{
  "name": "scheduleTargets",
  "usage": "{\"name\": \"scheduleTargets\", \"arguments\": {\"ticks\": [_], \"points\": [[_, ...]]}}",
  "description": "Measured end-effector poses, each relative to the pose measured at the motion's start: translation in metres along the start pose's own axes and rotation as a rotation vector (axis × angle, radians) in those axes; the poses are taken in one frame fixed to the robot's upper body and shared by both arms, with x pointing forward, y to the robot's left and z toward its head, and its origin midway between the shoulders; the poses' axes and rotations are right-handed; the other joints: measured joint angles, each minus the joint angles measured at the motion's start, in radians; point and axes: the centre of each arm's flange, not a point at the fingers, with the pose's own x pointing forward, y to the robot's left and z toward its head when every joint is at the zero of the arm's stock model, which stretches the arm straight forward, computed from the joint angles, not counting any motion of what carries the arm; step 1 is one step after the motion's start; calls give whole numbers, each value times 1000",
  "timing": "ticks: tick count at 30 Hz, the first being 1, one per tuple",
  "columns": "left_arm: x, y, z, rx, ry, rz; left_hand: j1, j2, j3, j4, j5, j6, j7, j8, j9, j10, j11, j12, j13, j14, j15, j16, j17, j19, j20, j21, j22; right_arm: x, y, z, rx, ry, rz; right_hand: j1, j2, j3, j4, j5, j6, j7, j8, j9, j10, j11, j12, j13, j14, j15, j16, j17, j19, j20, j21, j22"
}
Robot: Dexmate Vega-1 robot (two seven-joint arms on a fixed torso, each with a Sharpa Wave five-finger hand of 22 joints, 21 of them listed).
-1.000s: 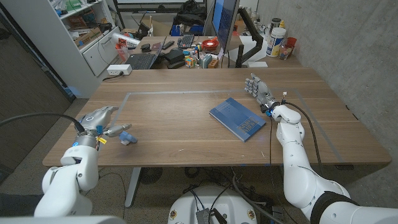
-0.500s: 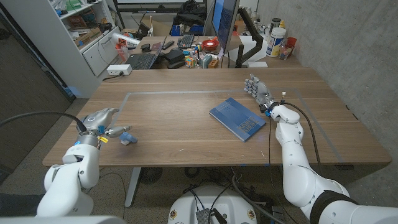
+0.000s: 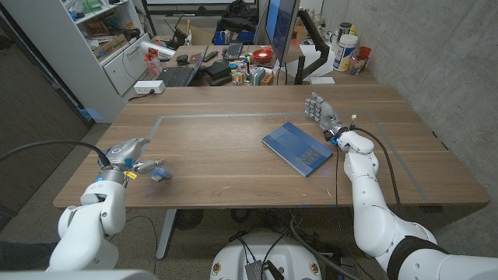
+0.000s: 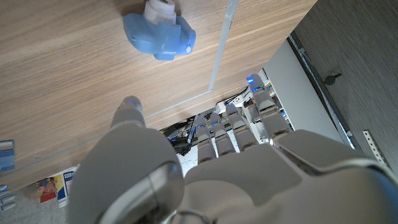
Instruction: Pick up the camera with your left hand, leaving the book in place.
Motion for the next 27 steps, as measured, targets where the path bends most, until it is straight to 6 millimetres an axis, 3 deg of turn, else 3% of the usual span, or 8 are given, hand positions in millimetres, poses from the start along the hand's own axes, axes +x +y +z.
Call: {"name": "scheduleTargets", "arguments": {"ticks": [27], "points": [[6,-12,-3,-5,10,-49,5,5,-4,4,0,0,0,-3,4,0,0,-4,5,5,5,-5,0,9,2,0,-5,3,1,4,-7,-5,1,0,0,-3,3,0,0,0,0,0,0,0,0,0,0,0,0,0,7,0,-10,0]]}}
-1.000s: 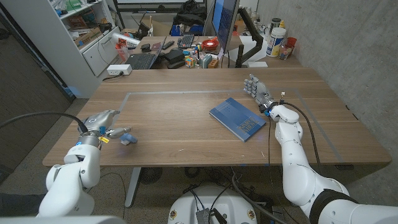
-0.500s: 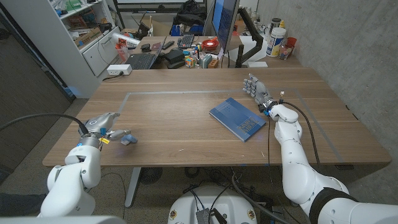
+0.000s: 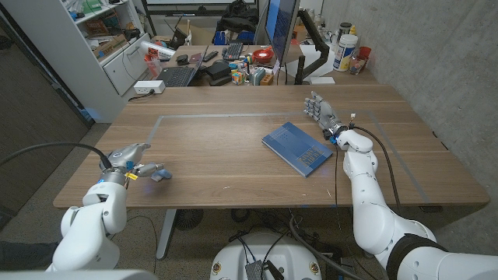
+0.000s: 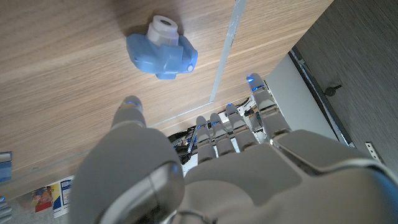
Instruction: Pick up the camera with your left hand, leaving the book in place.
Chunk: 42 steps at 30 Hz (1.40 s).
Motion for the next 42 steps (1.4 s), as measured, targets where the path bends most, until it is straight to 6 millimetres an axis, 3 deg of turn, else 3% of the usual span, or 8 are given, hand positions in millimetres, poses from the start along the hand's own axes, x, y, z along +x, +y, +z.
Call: {"name": "scheduleTargets", "arguments": {"ticks": [42], "points": [[7,-16,-1,-37,6,-66,9,-1,-8,0,0,0,0,0,0,3,-3,0,0,4,4,-4,0,7,0,-5,0,-5,-7,3,-5,-7,-5,0,0,-3,-3,0,0,0,0,0,0,0,0,0,0,0,0,0,0,0,-11,0]]}}
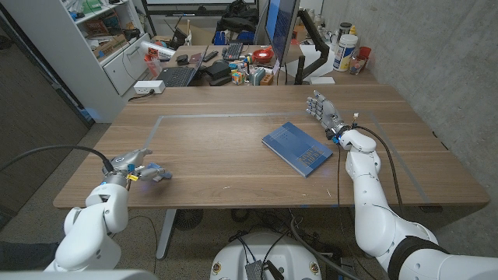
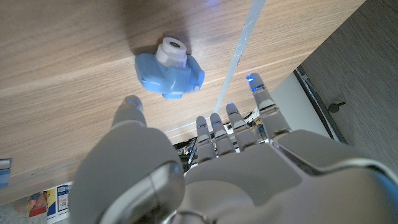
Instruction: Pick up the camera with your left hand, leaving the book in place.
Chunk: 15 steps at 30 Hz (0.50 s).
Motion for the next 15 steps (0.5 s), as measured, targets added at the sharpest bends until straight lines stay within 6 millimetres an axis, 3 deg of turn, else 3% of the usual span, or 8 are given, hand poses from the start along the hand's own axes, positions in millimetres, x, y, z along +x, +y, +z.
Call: {"name": "scheduleTargets", "arguments": {"ticks": [15], "points": [[9,-2,4,1,-10,-23,0,0,-7,1,0,0,0,0,0,3,-3,0,0,4,-4,0,5,0,0,-6,0,-2,-2,-1,5,1,-11,0,0,0,0,0,0,0,0,0,0,0,0,0,0,0,0,0,0,0,-8,0]]}}
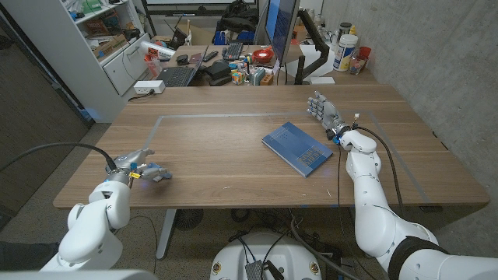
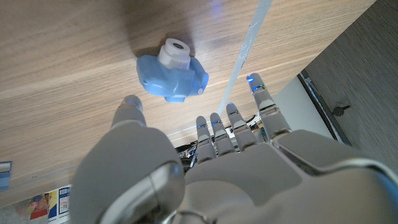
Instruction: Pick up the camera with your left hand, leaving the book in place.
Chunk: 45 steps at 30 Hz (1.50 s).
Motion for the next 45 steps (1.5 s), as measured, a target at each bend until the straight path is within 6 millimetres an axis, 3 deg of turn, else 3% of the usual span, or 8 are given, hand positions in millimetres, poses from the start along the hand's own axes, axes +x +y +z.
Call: {"name": "scheduleTargets", "arguments": {"ticks": [45], "points": [[9,-16,7,3,-9,-53,8,8,-9,-1,0,0,0,0,0,9,-5,-6,0,9,-9,0,0,20,-2,-8,0,2,1,-1,3,0,-2,-4,4,-3,-3,8,0,0,0,0,0,0,0,0,0,0,0,0,9,-2,-12,0]]}}
